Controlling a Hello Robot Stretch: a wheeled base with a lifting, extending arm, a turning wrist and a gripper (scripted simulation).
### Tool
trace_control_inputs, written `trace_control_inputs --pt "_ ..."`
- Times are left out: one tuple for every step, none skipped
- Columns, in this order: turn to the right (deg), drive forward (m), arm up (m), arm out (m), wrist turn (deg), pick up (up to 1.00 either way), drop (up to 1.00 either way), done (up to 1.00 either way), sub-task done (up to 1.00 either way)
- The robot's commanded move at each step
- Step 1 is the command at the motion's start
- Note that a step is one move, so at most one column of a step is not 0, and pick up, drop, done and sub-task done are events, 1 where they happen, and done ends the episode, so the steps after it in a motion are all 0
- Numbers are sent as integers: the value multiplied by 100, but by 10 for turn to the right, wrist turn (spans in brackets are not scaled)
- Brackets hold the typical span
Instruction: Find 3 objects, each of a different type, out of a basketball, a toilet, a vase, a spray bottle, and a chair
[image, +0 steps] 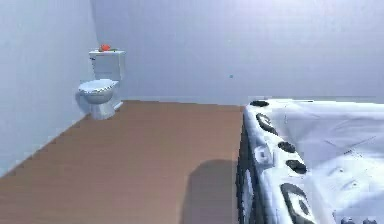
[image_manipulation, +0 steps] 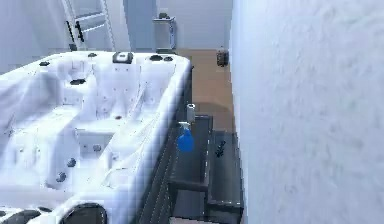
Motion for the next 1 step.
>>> trace_control_inputs --pt "-450 0 0 0 0 0 0 0 0"
